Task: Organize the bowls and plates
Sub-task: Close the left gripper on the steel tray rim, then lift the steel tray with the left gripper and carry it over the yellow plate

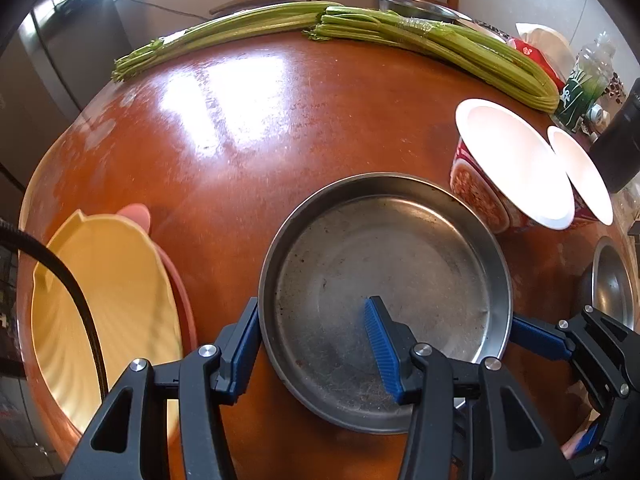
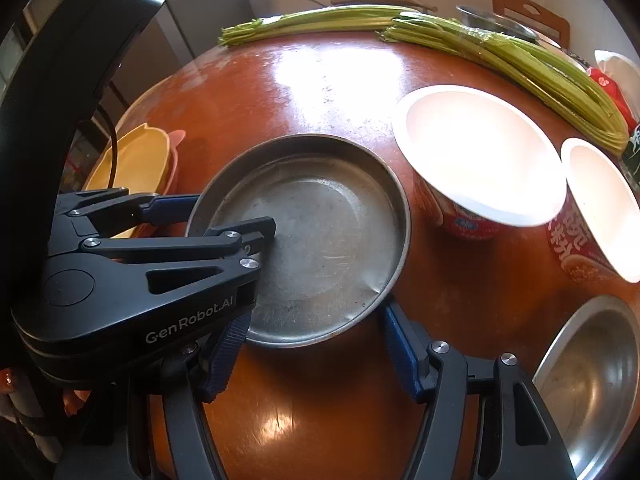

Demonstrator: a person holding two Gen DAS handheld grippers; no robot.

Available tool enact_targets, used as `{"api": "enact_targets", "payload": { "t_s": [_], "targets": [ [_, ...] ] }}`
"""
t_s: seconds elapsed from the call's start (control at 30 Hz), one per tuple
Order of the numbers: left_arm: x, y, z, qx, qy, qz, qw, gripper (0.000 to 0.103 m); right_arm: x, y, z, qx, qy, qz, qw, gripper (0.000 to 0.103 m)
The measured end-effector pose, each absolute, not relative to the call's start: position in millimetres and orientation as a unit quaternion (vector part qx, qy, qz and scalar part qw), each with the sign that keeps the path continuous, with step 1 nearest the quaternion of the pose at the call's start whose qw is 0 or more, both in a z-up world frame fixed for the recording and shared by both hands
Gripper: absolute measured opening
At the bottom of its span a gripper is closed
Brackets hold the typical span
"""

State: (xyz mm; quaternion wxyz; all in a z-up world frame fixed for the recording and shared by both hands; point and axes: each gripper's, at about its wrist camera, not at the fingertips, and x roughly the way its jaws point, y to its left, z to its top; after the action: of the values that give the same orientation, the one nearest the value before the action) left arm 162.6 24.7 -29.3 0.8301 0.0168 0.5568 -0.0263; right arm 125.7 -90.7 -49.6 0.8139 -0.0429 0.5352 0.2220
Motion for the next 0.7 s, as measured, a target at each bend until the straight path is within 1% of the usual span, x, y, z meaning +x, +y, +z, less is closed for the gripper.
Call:
{"api": "enact_targets", "payload": {
  "t_s": [0.27, 0.47, 0.7],
  "targets": [
    [141, 25, -29, 0.006, 0.538, -0.006, 0.843, 0.051, 111, -96, -50, -0.057, 0.517, 0.249, 0.817, 0.068],
    [128, 17, -20, 0.026, 0.518, 0.014, 0.855, 0.051, 105, -97, -47, -0.065, 0.508, 0.262, 0.818, 0.068],
    [122, 17, -13, 0.019, 0.511, 0.014, 0.859, 0.051, 101, -104, -39, -0.052, 0.501, 0.270, 0.820, 0.068]
  ]
}}
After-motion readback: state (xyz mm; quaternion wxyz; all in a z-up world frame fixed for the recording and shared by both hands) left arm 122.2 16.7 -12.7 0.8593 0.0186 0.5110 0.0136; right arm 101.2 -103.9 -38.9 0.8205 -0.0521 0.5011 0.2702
